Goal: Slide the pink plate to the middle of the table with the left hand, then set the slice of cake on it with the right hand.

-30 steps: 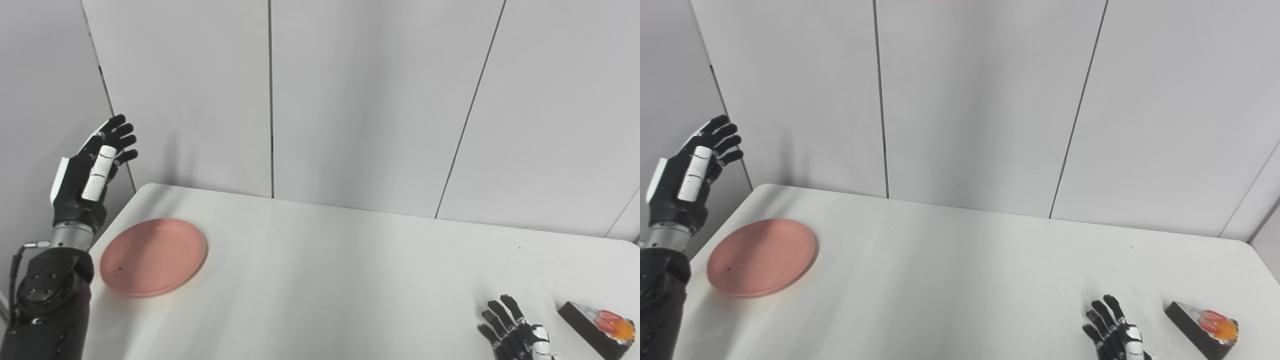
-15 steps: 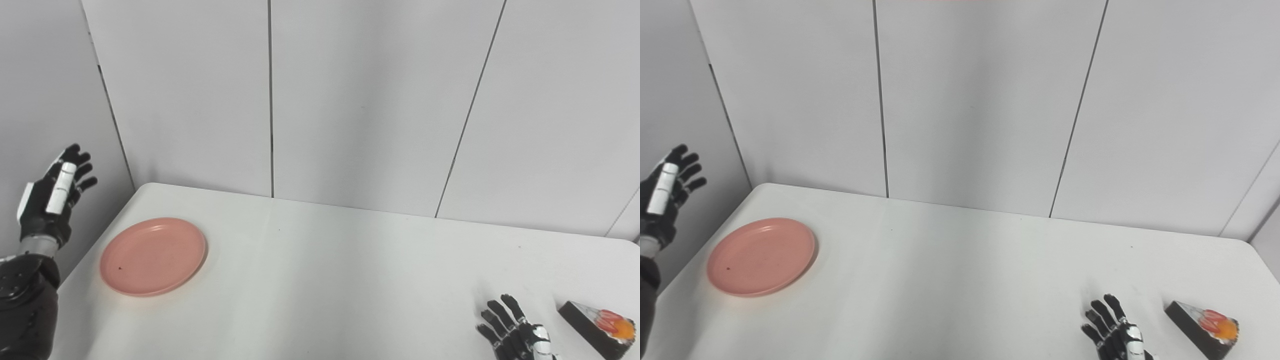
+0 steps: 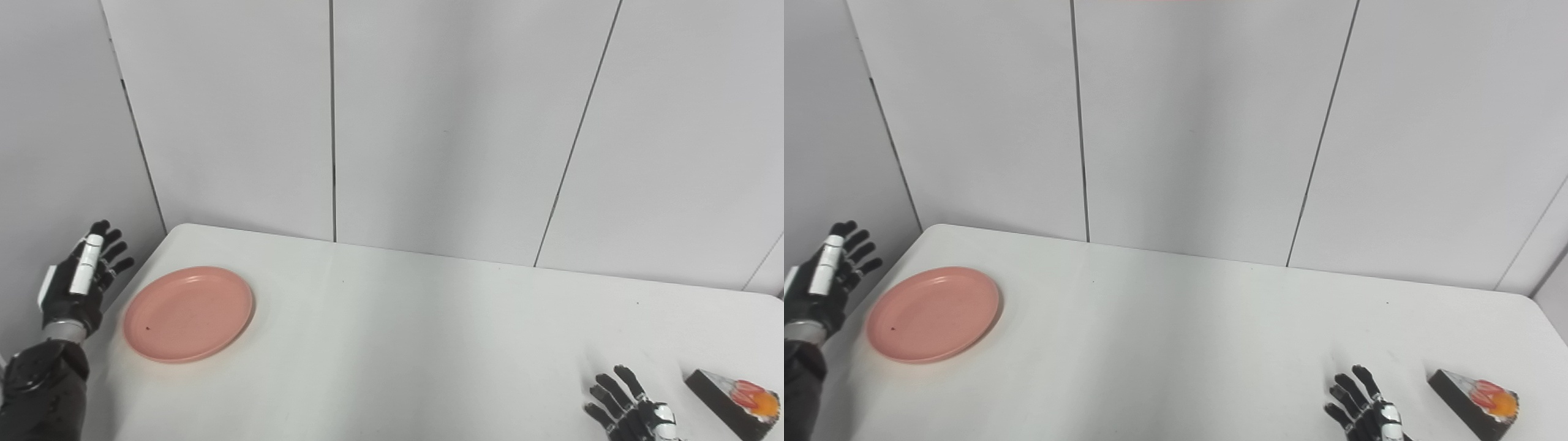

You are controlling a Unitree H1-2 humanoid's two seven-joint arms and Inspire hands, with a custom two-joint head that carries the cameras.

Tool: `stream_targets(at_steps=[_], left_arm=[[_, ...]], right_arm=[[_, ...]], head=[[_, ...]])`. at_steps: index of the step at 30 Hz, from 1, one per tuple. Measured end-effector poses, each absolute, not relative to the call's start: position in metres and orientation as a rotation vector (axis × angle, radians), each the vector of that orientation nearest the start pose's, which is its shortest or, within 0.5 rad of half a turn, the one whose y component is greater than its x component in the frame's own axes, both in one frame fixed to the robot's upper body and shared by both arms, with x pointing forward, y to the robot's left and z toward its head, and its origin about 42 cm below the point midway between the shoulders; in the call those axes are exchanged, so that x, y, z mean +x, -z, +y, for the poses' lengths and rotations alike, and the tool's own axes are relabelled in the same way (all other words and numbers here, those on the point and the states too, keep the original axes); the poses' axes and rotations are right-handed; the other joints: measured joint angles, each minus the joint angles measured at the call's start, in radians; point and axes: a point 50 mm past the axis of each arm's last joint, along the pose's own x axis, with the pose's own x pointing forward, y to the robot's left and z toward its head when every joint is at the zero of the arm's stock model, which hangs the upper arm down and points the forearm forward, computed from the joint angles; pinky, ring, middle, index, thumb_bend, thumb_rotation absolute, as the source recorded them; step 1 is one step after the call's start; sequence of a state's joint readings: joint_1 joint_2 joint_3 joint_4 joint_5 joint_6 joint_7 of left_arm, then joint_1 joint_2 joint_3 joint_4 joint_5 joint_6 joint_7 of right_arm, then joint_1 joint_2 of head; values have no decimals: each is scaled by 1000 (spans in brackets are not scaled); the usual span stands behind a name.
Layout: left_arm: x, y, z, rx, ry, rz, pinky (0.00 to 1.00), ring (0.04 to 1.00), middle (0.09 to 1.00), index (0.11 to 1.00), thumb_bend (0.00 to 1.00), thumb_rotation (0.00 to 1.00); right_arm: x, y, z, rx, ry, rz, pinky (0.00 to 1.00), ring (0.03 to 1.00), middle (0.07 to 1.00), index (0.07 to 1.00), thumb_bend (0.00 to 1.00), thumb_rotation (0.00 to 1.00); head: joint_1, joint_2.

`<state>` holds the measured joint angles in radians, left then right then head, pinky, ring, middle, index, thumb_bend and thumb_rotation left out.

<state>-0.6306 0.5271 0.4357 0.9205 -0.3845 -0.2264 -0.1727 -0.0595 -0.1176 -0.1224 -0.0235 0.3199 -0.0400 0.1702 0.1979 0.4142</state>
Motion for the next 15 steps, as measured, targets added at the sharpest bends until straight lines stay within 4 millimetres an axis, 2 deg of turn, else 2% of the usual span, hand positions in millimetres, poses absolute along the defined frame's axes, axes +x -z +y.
stream_targets(at_steps=[5,10,15], left_arm=[[435,-176,481,-208,-395,-152,773,856,877,872,861,721],[435,-174,479,-208,-385,-148,817,872,876,879,845,731],[436,-172,474,-217,-369,-150,783,852,865,847,875,691]], right_arm=[[300,-129,-271,190,-74,-160,850,878,866,915,755,936],[299,-129,-271,178,-72,-158,837,871,855,908,767,935],[299,-129,-272,181,-70,-156,824,864,852,901,758,924]], head=[[-8,8],[-11,11],[-17,17]])
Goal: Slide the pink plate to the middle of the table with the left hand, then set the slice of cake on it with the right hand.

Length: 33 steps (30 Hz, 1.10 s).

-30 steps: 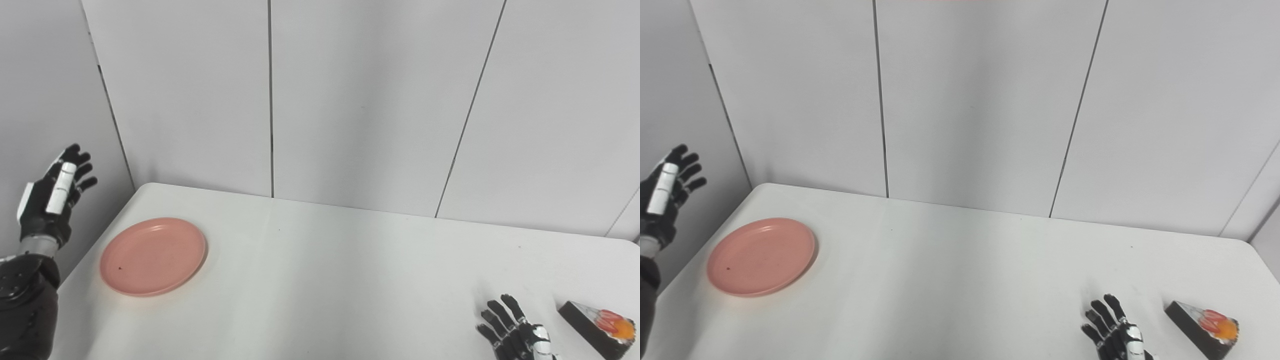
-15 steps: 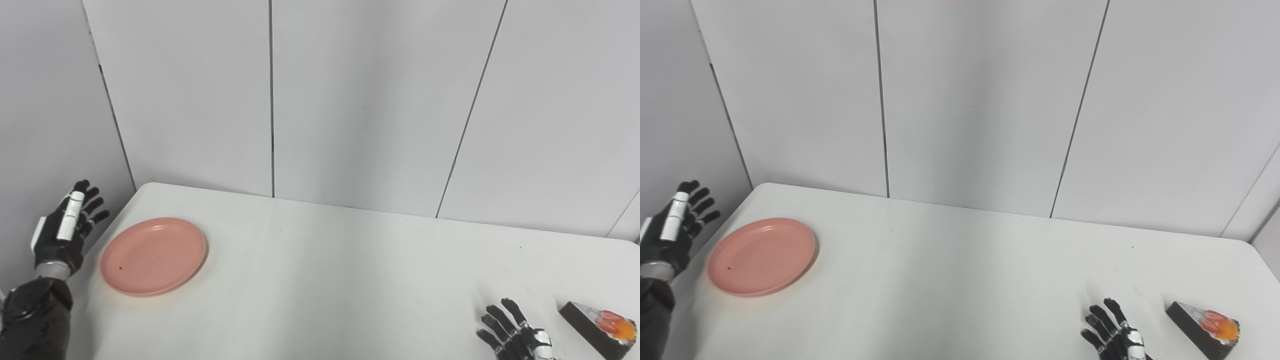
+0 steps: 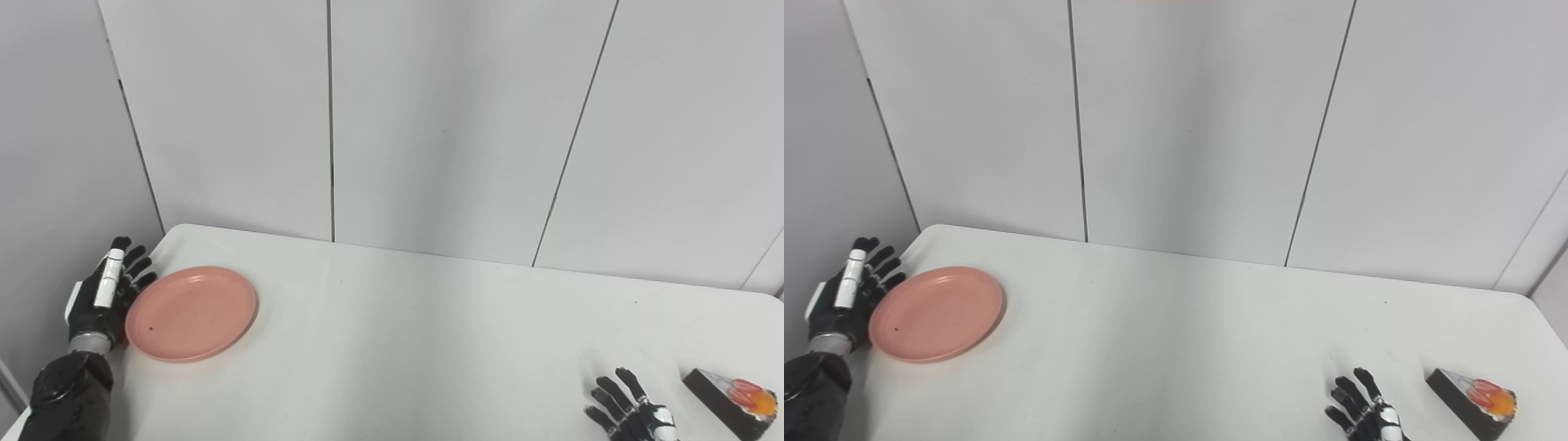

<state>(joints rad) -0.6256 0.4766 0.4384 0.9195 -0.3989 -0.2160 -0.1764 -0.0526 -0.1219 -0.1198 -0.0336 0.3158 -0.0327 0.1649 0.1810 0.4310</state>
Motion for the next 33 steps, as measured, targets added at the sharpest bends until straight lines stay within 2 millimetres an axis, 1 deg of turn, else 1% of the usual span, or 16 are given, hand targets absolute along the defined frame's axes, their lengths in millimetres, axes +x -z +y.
stream_targets(at_steps=[2,4,6,11,15,19,24,27,33], left_arm=[[437,-170,472,-220,-368,-149,768,843,858,845,880,684],[437,-168,469,-226,-366,-146,817,860,870,856,868,680],[436,-167,468,-227,-363,-147,837,880,885,866,861,696],[435,-167,466,-224,-341,-155,841,880,890,857,873,699],[433,-163,454,-242,-320,-170,815,878,891,855,868,716],[433,-161,439,-249,-271,-168,819,871,886,858,889,698],[434,-161,423,-259,-229,-170,811,862,874,852,902,713],[435,-160,412,-262,-201,-170,811,865,876,848,899,710],[441,-159,385,-275,-134,-162,785,857,878,845,888,706]], right_arm=[[299,-129,-272,181,-70,-156,828,864,849,897,764,921],[299,-129,-272,181,-70,-156,829,866,849,896,768,914],[299,-129,-272,181,-70,-156,821,859,844,890,775,911],[299,-130,-272,180,-71,-156,824,864,847,891,791,916],[299,-130,-272,179,-74,-153,833,870,855,895,787,918],[300,-130,-272,176,-76,-152,824,864,845,892,783,917],[300,-130,-272,174,-77,-152,822,854,829,884,788,905],[301,-129,-272,177,-77,-151,805,839,818,874,795,895],[304,-130,-271,178,-81,-151,807,836,814,876,806,890]], head=[[0,3],[0,3],[-2,8],[-3,8],[-5,11],[-9,11],[-12,12],[-15,12],[-20,12]])
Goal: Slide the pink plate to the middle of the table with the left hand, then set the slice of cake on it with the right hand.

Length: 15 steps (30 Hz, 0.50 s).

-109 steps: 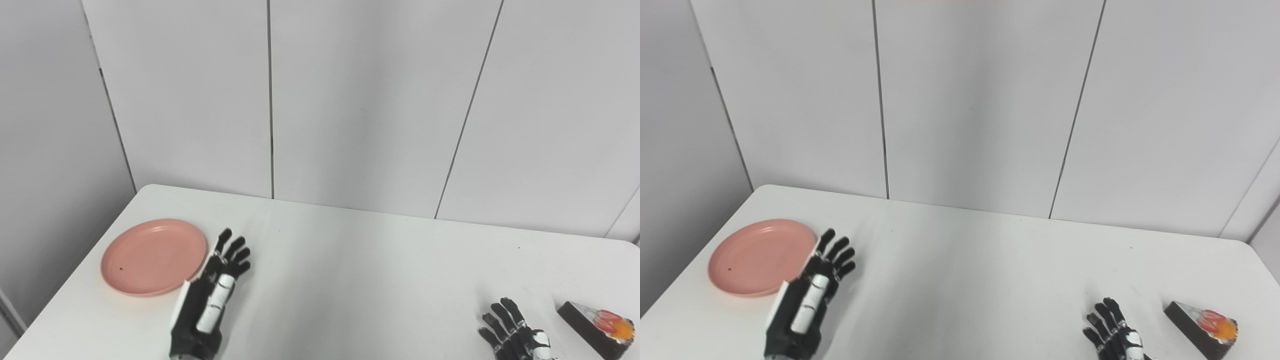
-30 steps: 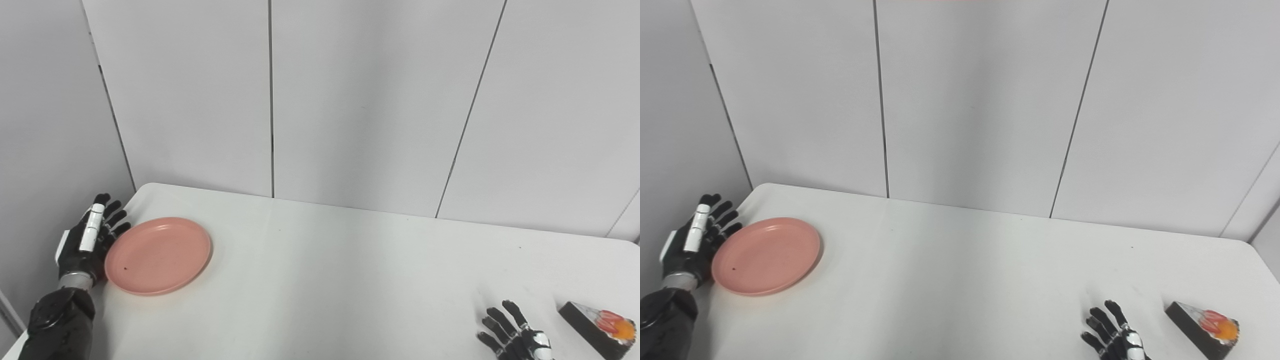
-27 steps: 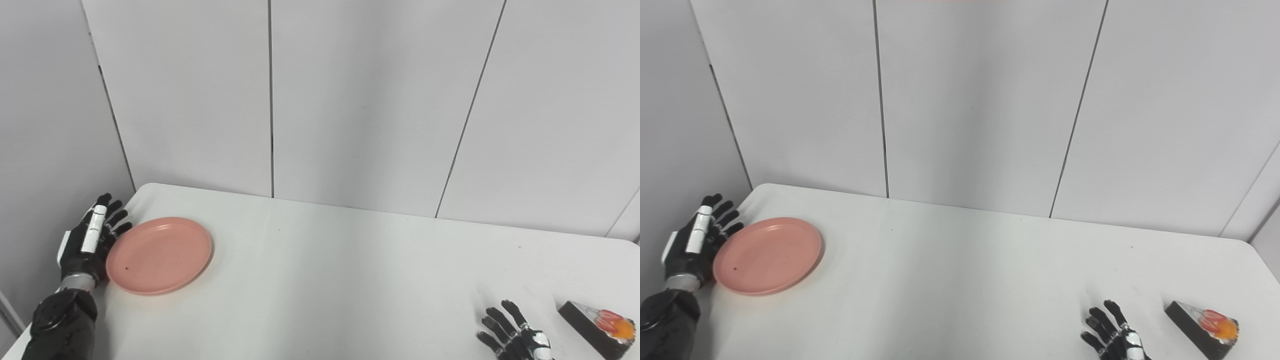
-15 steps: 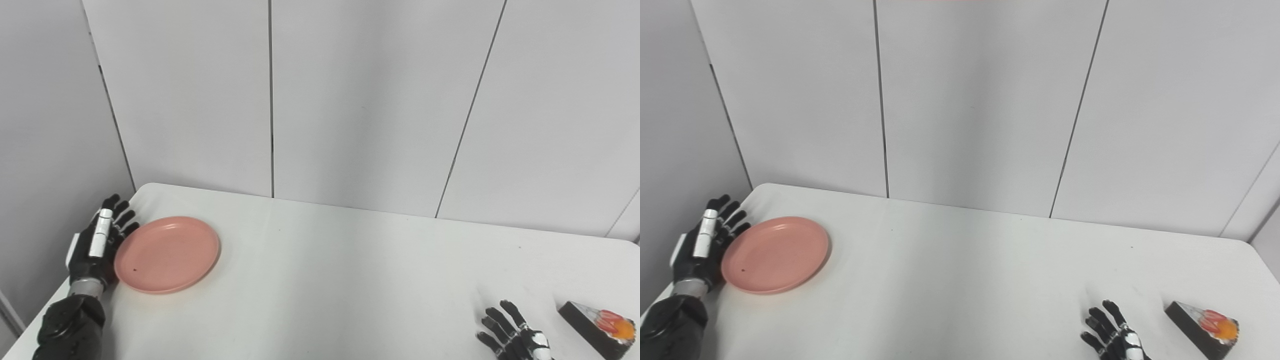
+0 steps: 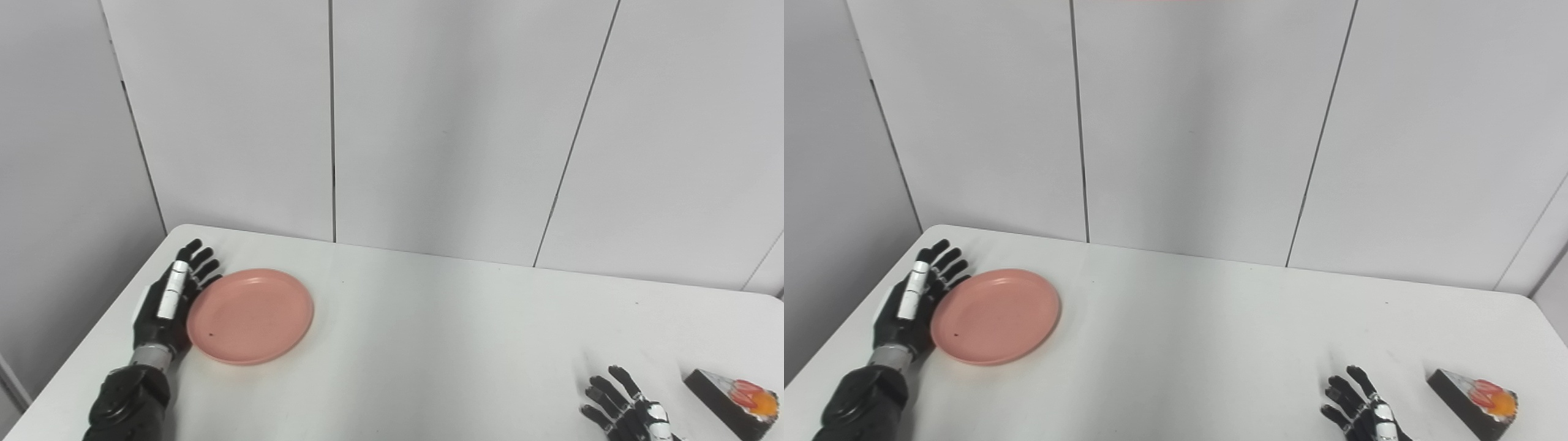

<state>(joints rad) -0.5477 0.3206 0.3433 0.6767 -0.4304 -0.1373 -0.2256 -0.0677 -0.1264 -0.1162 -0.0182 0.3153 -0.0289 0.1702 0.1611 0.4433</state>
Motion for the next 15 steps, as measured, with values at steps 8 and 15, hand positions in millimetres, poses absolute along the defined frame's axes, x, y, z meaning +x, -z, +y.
stream_targets(at_steps=[8,15], left_arm=[[446,-159,360,-263,-60,-153,772,850,868,853,871,725],[452,-157,335,-281,-17,-142,790,856,868,847,872,718]], right_arm=[[306,-129,-271,179,-84,-151,805,834,808,870,803,888],[309,-130,-270,180,-88,-151,805,831,801,868,816,873]], head=[[-6,-2],[-20,3]])
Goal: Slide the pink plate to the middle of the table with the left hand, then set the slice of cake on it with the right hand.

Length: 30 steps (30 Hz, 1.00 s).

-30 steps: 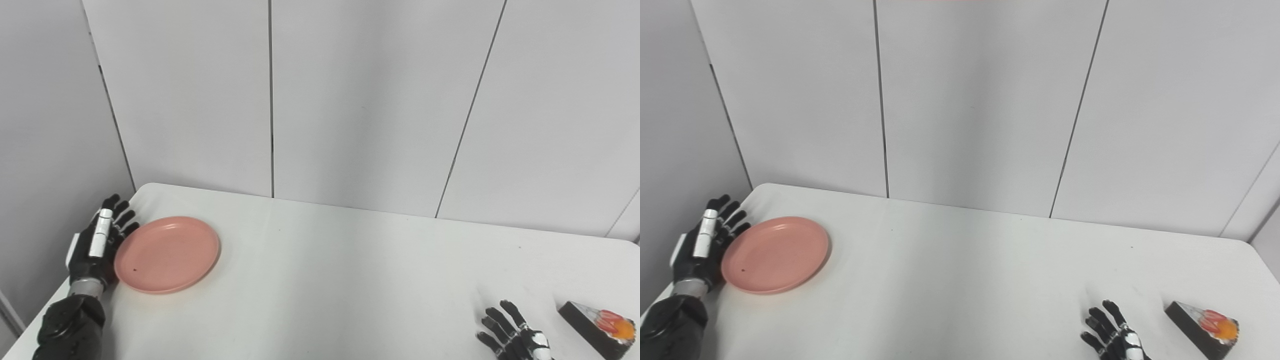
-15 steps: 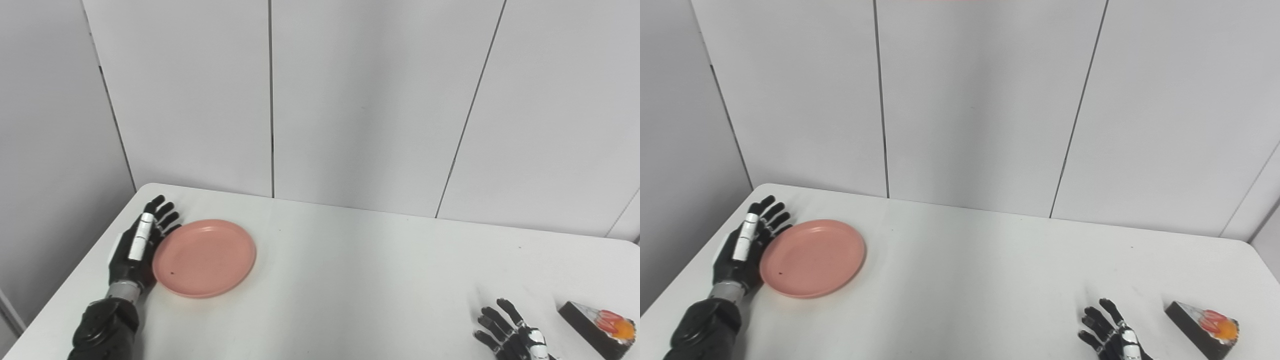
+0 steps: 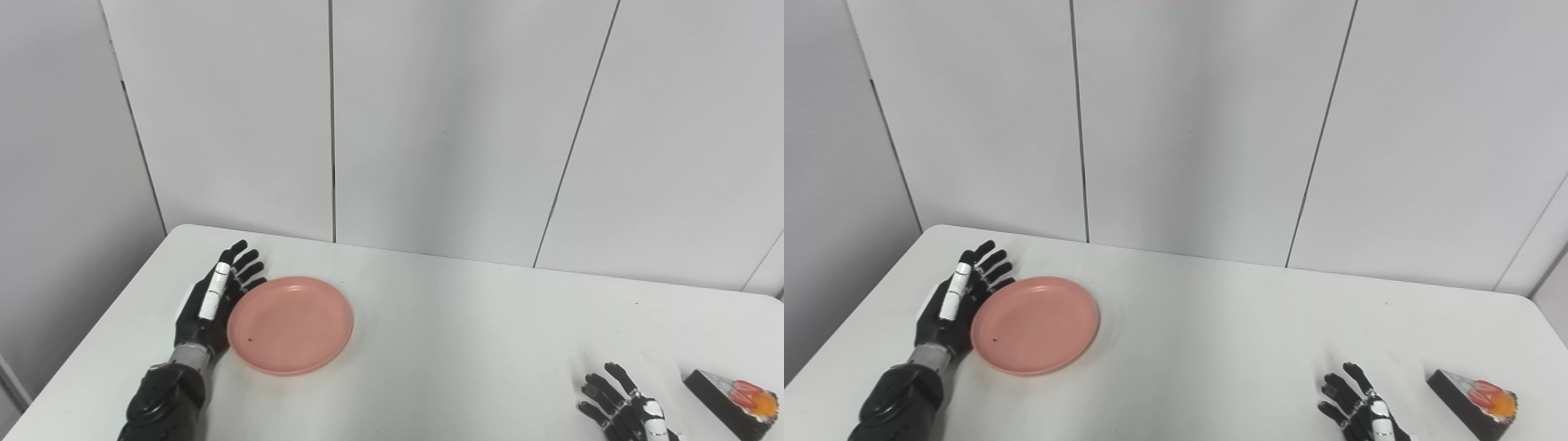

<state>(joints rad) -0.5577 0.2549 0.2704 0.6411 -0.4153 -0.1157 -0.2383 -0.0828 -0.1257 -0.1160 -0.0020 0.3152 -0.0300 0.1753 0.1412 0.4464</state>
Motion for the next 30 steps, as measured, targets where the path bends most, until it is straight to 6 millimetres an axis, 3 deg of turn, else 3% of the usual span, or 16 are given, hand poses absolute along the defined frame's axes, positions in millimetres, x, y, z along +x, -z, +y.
stream_targets(at_steps=[13,19,30], left_arm=[[461,-160,272,-353,38,-105,841,911,900,838,848,710],[451,-161,252,-345,35,-88,842,918,896,812,837,697],[422,-156,190,-360,-4,-93,866,911,891,811,815,694]], right_arm=[[310,-129,-265,160,-94,-149,775,825,803,864,749,904],[309,-130,-260,156,-104,-150,765,818,807,874,737,905],[305,-132,-244,148,-92,-136,748,802,790,856,769,893]], head=[[-55,15],[-94,26],[-193,51]])
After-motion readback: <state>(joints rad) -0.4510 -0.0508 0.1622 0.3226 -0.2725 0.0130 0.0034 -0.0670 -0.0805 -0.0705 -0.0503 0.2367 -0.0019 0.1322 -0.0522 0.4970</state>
